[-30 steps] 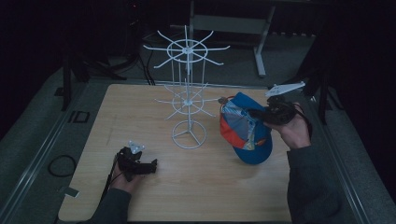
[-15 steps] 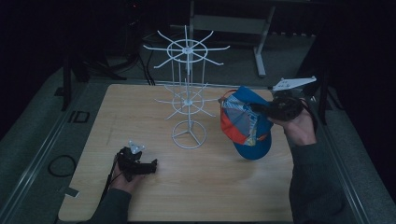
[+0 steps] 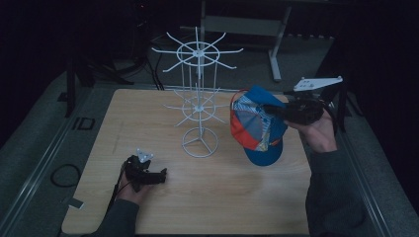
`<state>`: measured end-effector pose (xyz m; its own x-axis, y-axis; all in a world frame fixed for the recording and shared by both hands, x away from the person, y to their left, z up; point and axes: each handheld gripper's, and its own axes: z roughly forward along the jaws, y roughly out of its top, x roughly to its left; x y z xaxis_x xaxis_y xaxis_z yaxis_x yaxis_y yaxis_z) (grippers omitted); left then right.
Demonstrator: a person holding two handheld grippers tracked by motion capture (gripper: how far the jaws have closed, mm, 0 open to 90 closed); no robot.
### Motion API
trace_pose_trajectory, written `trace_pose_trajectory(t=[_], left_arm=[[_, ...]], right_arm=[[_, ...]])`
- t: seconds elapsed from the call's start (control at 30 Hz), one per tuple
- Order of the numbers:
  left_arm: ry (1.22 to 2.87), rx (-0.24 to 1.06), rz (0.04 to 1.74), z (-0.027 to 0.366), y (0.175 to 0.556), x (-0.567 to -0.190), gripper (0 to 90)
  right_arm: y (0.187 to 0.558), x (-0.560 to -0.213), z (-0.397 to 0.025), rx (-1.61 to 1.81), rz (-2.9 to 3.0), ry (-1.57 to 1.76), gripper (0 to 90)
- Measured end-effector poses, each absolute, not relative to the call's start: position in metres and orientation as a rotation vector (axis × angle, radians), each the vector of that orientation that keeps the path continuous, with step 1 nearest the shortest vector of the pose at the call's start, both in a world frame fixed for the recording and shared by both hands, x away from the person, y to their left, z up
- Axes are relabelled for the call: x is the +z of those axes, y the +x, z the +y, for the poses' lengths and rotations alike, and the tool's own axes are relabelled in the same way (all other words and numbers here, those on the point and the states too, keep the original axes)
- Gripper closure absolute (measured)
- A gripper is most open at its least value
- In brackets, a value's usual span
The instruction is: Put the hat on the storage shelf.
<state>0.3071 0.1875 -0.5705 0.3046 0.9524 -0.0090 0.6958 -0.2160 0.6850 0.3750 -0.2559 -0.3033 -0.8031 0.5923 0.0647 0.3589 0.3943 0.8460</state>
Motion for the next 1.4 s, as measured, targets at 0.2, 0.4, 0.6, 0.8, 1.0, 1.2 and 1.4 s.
trace_pose_trajectory(t=[0.2, 0.4, 0.6, 0.8, 1.0, 1.2, 1.4], left_arm=[[1.991, 0.568, 1.457, 0.187, 0.307, -0.571, 0.1], [1.991, 0.567, 1.456, 0.188, 0.307, -0.571, 0.1], [1.99, 0.569, 1.457, 0.187, 0.307, -0.571, 0.1], [1.989, 0.57, 1.458, 0.187, 0.307, -0.571, 0.1], [1.988, 0.568, 1.457, 0.187, 0.307, -0.571, 0.1], [1.989, 0.569, 1.457, 0.187, 0.307, -0.571, 0.1], [1.989, 0.569, 1.457, 0.187, 0.307, -0.571, 0.1]], right_arm=[[0.373, -0.296, -0.252, 1.405, 2.399, 0.808, 88.1], [0.372, -0.291, -0.246, 1.454, 2.401, 0.783, 88.1], [0.367, -0.284, -0.243, 1.477, 2.397, 0.749, 88.1], [0.363, -0.277, -0.246, 1.496, 2.39, 0.735, 88.0], [0.36, -0.275, -0.248, 1.523, 2.389, 0.731, 88.0], [0.357, -0.271, -0.25, 1.54, 2.372, 0.728, 88.0], [0.348, -0.268, -0.251, 1.576, 2.32, 0.703, 88.0]])
